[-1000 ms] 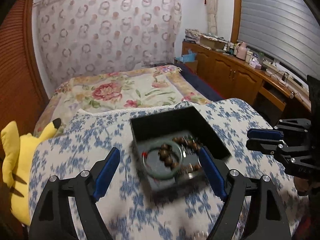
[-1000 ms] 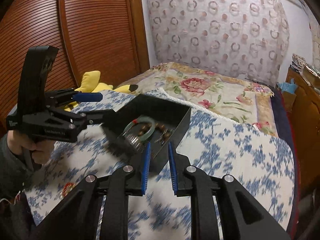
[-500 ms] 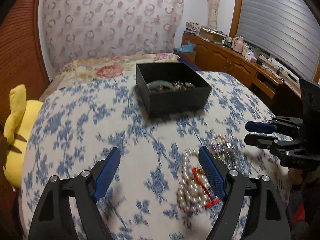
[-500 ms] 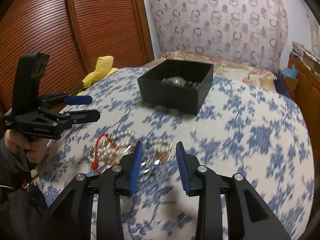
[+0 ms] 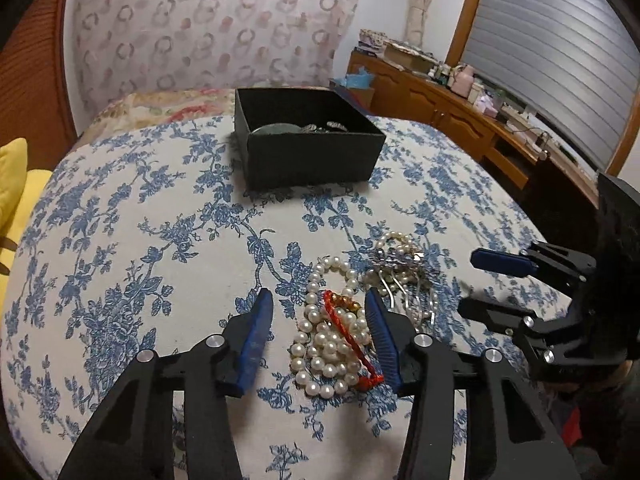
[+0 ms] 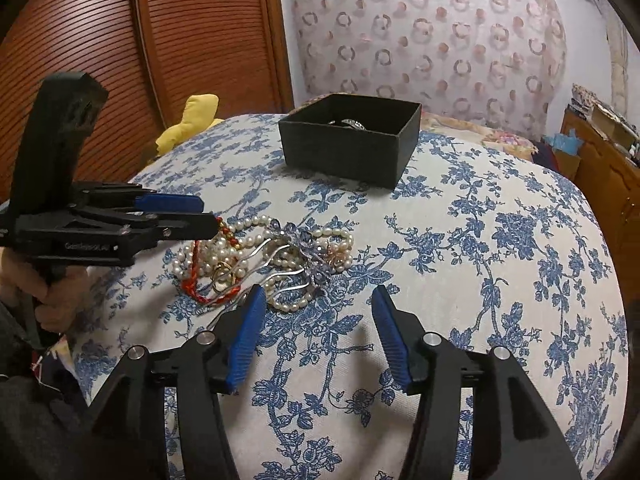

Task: Organize jewelry
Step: 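Withdraw both open tools from the box back to the jewelry pile, then grasp the red string bracelet with the left tool and lift it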

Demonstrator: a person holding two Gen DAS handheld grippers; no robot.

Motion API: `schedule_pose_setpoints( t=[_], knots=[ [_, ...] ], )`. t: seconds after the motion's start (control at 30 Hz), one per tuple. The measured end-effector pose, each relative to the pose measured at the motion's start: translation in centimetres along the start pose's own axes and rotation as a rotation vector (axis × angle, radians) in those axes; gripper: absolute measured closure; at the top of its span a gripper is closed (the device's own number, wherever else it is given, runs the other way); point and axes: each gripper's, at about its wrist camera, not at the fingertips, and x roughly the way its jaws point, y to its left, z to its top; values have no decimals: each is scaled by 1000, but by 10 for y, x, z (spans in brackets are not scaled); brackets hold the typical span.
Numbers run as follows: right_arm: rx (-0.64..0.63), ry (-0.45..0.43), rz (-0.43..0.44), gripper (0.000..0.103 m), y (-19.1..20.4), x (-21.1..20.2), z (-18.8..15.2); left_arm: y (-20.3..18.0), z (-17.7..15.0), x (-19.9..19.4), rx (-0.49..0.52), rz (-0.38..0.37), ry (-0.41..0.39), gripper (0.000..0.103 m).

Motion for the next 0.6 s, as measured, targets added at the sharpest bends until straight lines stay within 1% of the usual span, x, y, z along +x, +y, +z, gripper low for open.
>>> schedule_pose_setpoints(
  t=[0.03,0.1,0.13,0.2,0.23,0.27,0.4,0.6],
  knots=[
    [2,1,0,45,0,1,-1,1,1,3,-9,-4,7,62],
    [4,-10,0,45,0,-1,-2,3,2,5,-22,-18,13,73],
    [3,-16,-5,45,0,-2,-3,3,2,7,-29,-23,16,77],
    [-1,-23,-13,45,1,-2,-3,3,2,7,-32,-35,15,97],
    [-6,-26,-15,45,2,-2,-3,1,2,5,-30,-47,11,97],
    [-11,-27,-17,45,3,-2,-3,0,3,3,-28,-47,7,99],
    [-10,-37,-17,45,3,-4,-4,-8,3,-9,-6,-48,-21,99],
    [15,-46,-16,46,-1,-6,-5,-24,9,-39,23,-54,-93,100]
  ],
)
